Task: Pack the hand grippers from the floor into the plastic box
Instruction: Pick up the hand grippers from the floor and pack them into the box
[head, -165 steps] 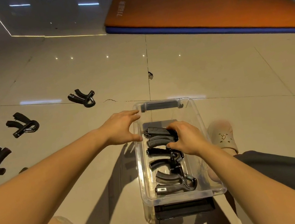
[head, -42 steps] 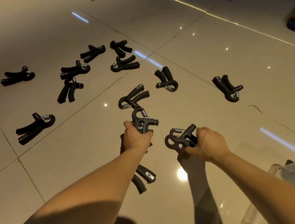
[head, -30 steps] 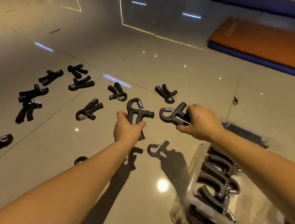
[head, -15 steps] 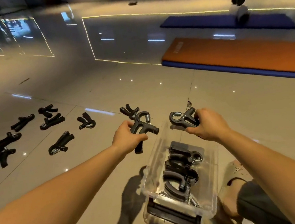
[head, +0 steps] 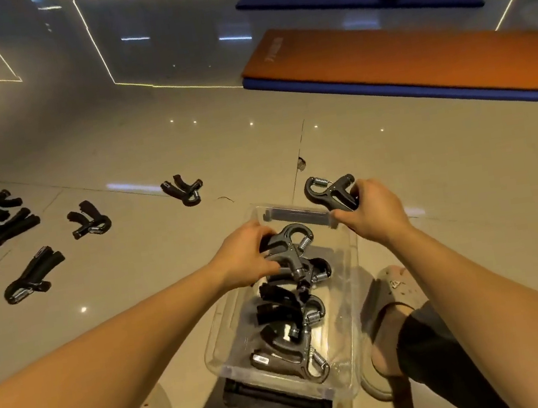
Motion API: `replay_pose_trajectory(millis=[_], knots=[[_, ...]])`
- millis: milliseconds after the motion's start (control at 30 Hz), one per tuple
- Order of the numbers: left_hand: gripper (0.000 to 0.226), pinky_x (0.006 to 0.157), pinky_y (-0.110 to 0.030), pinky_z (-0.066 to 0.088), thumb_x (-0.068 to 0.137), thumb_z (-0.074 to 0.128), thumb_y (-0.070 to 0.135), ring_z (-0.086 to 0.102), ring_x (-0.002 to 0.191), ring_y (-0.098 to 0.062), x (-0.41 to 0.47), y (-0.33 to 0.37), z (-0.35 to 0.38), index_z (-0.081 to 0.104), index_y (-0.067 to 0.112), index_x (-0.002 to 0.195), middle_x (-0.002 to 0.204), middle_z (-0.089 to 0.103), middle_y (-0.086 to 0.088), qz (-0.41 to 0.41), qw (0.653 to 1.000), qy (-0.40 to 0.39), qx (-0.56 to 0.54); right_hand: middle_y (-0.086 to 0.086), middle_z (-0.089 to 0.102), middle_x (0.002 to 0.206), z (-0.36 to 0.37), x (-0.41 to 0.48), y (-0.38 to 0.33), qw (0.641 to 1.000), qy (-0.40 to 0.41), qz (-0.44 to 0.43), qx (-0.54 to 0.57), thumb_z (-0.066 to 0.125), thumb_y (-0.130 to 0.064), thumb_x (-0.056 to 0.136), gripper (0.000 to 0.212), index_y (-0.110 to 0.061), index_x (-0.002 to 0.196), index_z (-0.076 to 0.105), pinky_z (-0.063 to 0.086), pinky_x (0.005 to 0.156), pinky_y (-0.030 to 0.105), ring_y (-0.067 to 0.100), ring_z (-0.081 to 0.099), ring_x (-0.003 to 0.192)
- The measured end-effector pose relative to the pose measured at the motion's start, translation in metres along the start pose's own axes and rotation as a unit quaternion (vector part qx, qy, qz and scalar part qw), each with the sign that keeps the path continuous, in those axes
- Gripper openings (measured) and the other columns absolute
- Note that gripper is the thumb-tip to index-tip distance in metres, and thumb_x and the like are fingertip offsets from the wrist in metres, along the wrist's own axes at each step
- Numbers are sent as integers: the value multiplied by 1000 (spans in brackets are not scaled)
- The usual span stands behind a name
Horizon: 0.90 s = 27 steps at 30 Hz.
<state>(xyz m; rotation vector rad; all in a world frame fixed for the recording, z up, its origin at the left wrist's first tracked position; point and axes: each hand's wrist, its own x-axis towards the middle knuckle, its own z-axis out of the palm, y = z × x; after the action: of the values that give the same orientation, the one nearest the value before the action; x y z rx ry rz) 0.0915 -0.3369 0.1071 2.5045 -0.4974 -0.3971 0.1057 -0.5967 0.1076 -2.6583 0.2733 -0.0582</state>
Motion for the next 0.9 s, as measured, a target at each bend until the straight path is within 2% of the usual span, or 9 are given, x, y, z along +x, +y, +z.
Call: replay_pose_trajectory(millis=[100,167,267,333,400,567,700,800,900], knots=[[73,105,-33,49,79,83,26,56,120,-16,15,-5,22,52,21,144,130,58,4,11,999,-18,31,-1,62,100,7,8,6,1000,0,5,21,82,-53,66,54,-20,104,63,53,71,35,20,62,85],[84,111,-37,45,79,83,22,52,129,-20,29,-9,36,41,24,152,140,57,1,0,999,-29,35,-2,58,101,11,11,7,1000,-6,-2,10,82,-53,69,53,-19,104,61,51,71,35,20,59,85],[67,114,-40,37,80,80,24,51,125,-21,53,-15,58,51,27,141,128,62,2,19,993,-52,100,-2,54,100,14,16,9,1000,-15,-18,-15,80,-54,73,51,-19,104,58,46,71,34,20,56,84],[51,118,-39,28,81,76,22,50,124,-19,66,-16,71,59,27,130,121,65,4,37,989,-64,132,-2,54,100,16,19,11,999,-20,-26,-17,79,-53,74,49,-20,104,58,47,72,34,20,56,85],[46,121,-40,23,82,74,18,50,124,-19,77,-20,81,62,26,125,119,66,3,43,986,-78,144,-3,54,100,18,20,13,999,-21,-27,-12,79,-53,75,49,-20,105,59,50,75,35,19,56,86],[52,125,-48,12,82,74,17,47,132,-18,94,-42,93,59,26,131,128,64,4,39,984,-101,139,-3,54,99,25,25,17,1000,-19,-21,-9,77,-55,75,50,-20,106,60,52,76,36,18,56,84],[52,122,-43,20,83,75,22,48,132,-17,100,-51,98,60,25,132,131,63,4,43,985,-95,138,-4,54,97,27,25,20,999,-22,-18,-15,77,-56,76,50,-20,106,60,49,74,34,17,56,84],[57,121,-43,20,83,74,23,46,133,-17,102,-53,103,56,26,137,135,61,4,54,982,-84,162,-4,54,98,27,25,19,999,-24,-15,-16,76,-55,77,49,-20,107,60,47,73,33,17,55,84],[62,119,-43,22,84,74,26,41,135,-20,98,-55,108,53,26,142,139,54,2,84,963,-75,246,-4,54,98,28,24,18,999,-27,-11,-18,76,-56,77,49,-20,107,60,47,73,33,18,56,85]])
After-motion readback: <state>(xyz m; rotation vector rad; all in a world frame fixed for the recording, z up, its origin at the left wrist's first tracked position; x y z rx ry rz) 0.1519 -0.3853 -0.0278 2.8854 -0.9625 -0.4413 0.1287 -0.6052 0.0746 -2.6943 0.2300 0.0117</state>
